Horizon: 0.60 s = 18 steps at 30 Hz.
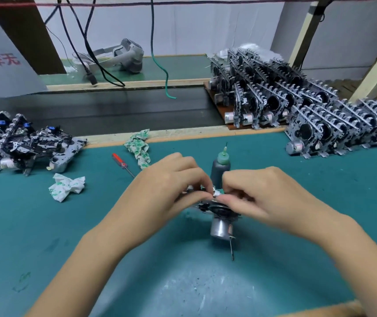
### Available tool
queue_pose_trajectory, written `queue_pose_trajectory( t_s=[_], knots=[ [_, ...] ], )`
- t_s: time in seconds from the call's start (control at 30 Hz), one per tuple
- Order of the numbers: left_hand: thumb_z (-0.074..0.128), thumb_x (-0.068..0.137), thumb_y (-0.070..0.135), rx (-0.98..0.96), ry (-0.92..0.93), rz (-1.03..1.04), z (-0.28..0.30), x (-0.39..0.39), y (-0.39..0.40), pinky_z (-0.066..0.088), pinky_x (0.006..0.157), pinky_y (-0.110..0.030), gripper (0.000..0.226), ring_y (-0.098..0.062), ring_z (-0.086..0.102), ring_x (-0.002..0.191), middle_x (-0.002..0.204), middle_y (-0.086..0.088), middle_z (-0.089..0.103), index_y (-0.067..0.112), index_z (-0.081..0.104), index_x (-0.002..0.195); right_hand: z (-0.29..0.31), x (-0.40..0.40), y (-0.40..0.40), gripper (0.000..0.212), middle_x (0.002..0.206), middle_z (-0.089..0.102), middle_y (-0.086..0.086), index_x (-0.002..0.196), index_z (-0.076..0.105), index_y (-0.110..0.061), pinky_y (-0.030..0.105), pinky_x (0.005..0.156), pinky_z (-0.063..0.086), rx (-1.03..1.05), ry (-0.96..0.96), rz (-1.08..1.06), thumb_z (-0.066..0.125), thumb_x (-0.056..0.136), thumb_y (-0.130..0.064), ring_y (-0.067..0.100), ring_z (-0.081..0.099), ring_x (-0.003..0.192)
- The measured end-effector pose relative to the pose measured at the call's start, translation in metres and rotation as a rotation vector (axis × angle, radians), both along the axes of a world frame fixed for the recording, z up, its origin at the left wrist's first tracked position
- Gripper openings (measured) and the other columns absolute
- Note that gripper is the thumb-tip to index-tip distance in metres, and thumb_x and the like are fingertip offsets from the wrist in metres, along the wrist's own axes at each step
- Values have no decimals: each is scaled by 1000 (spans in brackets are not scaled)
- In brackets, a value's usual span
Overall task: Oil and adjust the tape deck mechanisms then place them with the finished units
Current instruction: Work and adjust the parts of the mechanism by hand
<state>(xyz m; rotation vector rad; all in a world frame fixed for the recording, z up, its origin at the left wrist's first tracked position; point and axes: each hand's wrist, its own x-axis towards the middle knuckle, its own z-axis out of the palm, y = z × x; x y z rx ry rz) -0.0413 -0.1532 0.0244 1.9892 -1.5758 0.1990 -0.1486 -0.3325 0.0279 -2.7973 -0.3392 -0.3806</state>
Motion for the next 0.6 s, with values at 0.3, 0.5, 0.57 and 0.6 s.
queue_pose_trajectory(
  t_s=[0.3, 0.5, 0.57, 0.6],
  knots=[
    [63, 91, 22, -70, 40, -169, 14, -28, -109, 39, 78, -32, 14, -22, 52, 88, 89, -5, 61, 12, 70, 96, 30, -57, -78, 39, 46, 36, -9, 60, 38, -23, 14, 44, 25, 172, 54, -261, 55, 89, -42, 6, 29, 43],
    [54, 96, 21, -43, -38, 7, -8, 1, -194, 39, 93, -35, 23, -21, 46, 113, 118, -4, 58, 13, 64, 115, 0, -13, -132, 40, 47, 35, -7, 59, 37, -17, 24, 49, 25, 236, -8, -566, 58, 92, -23, 10, 31, 46],
    [51, 96, 14, -52, 3, 96, -17, 10, -214, 38, 97, -35, 30, -22, 43, 119, 128, -4, 53, 15, 59, 125, -11, 10, -144, 39, 49, 35, -4, 61, 35, -15, 24, 50, 25, 247, -69, -643, 55, 94, -23, 12, 30, 49],
    [49, 96, 10, -41, 28, 131, -21, 13, -222, 39, 97, -36, 35, -23, 43, 120, 132, -5, 50, 14, 55, 130, -15, 21, -149, 39, 50, 36, -3, 61, 35, -15, 23, 50, 26, 247, -88, -669, 54, 94, -23, 14, 30, 50]
  ],
)
